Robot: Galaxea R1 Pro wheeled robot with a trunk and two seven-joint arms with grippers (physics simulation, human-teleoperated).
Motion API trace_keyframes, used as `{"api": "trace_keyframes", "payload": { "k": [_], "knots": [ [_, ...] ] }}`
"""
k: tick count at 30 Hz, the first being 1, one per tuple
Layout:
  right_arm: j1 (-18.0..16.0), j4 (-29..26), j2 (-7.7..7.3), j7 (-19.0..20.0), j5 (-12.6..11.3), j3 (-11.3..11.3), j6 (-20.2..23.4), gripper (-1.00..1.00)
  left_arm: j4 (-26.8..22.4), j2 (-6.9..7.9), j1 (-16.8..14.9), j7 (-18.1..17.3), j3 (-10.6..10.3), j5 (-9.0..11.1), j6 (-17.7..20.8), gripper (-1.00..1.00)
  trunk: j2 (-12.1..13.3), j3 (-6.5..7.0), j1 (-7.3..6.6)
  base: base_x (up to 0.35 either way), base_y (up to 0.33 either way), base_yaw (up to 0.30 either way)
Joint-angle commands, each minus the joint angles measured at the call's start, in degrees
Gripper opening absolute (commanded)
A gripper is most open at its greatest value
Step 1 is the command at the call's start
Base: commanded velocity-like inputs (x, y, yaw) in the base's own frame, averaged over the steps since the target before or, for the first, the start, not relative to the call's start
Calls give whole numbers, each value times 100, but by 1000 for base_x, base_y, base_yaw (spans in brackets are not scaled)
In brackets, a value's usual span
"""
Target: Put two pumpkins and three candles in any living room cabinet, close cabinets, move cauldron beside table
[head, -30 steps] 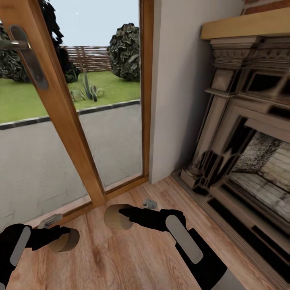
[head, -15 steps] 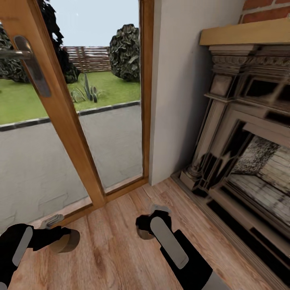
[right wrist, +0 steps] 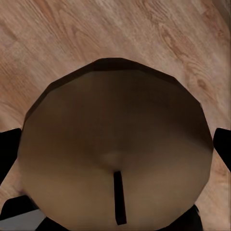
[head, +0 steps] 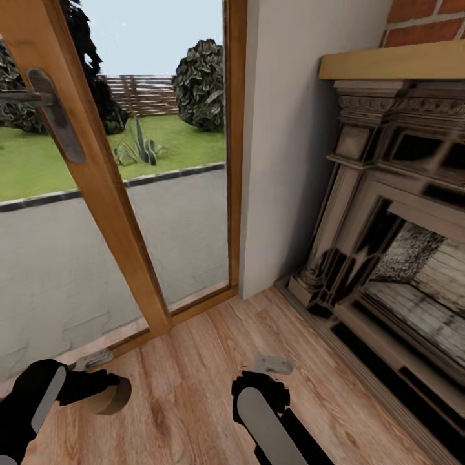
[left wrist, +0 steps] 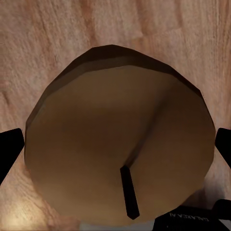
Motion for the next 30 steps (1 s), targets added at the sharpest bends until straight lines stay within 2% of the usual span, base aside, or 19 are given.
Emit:
{"api": "trace_keyframes", "payload": {
  "k": [1,7,10,14,21,30],
  "knots": [
    [12,-3,0,-9,-10,-7,4,-100,0,-2,1,-4,-10,4,0,-100,0,-1,0,0,0,-69],
    [30,1,0,-9,-253,-2,22,-100,0,-1,2,-20,-14,6,-57,-100,0,-15,0,0,0,-196],
    [32,1,0,-9,-303,-10,36,-100,0,2,2,-36,-25,10,-71,-100,0,-22,0,0,63,-264],
    [34,7,0,42,-320,-14,42,-100,0,2,2,-39,-20,11,-72,-100,0,-31,0,0,172,-274],
    [34,49,0,445,-316,-40,51,-100,0,-1,2,-40,-30,9,-80,-100,0,-45,0,0,74,-277],
    [37,60,0,577,-301,-78,32,-100,0,1,2,-40,-20,10,-83,-100,0,-60,0,0,3,-277]
  ]
}}
